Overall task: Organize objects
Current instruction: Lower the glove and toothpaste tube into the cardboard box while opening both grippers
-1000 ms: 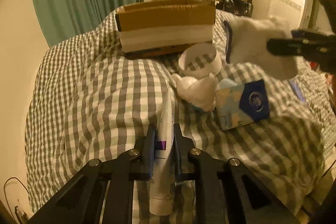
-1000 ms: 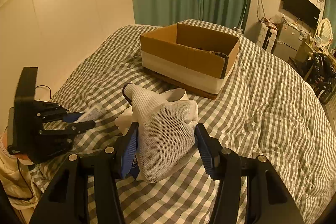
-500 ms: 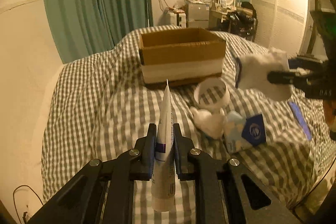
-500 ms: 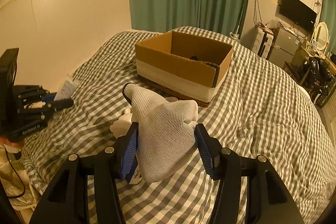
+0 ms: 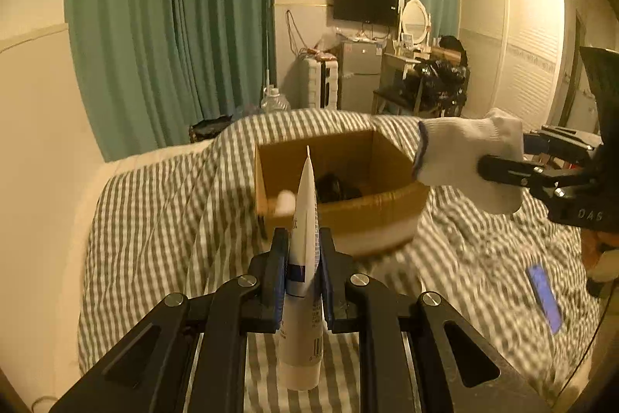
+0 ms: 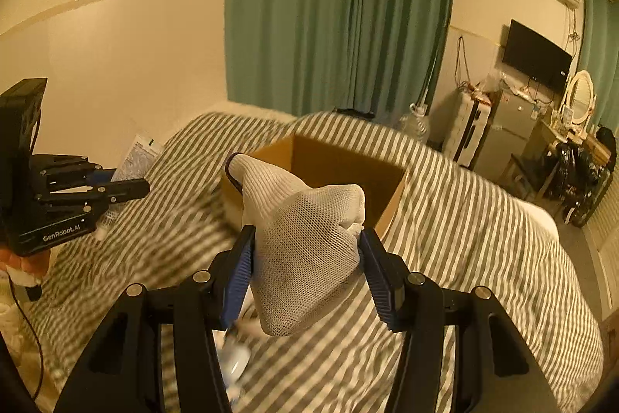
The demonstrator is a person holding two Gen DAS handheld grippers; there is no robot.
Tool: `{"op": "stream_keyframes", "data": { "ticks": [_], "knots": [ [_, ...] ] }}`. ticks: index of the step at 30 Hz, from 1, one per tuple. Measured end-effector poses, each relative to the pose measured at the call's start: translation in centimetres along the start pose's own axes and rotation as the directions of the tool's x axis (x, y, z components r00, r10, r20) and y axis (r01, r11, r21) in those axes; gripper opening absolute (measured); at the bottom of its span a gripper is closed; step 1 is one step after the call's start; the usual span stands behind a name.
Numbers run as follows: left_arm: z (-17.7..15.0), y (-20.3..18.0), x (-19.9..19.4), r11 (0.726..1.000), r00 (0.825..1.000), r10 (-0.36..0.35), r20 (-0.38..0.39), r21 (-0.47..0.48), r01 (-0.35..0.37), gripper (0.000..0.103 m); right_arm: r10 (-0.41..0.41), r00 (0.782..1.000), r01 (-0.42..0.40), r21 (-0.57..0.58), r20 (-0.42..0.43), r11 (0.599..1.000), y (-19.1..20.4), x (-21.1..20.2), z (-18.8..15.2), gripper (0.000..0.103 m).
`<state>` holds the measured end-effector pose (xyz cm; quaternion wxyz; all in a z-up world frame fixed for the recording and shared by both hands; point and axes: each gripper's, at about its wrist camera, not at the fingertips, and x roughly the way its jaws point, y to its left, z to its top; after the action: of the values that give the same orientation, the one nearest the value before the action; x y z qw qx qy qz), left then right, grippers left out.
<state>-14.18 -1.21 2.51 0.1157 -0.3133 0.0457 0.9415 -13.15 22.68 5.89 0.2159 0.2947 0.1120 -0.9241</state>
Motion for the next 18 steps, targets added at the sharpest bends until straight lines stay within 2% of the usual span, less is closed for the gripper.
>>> {"op": "stream_keyframes", "data": {
  "ticks": [9, 13, 18],
  "knots": [
    [6.5, 0.8, 6.8, 1.000, 1.000, -0.014, -0.004, -0.003, 0.014, 0.015, -0.001, 1.000, 0.001, 0.022, -0.007, 1.000, -2.5, 6.2, 4.8, 0.054],
    [7.8, 1.1, 10.6, 0.999, 0.999, -0.032, -0.036, -0.002, 0.032, 0.015, 0.014, 1.000, -0.013, 0.035, -0.027, 0.999, -3.6, 9.9, 6.0, 0.054],
    [7.7, 1.2, 15.5, 0.998, 0.993, -0.063, -0.100, -0.017, 0.061, 0.015, 0.032, 0.997, -0.028, 0.055, -0.076, 0.998, -4.8, 14.7, 5.8, 0.054]
  ]
}}
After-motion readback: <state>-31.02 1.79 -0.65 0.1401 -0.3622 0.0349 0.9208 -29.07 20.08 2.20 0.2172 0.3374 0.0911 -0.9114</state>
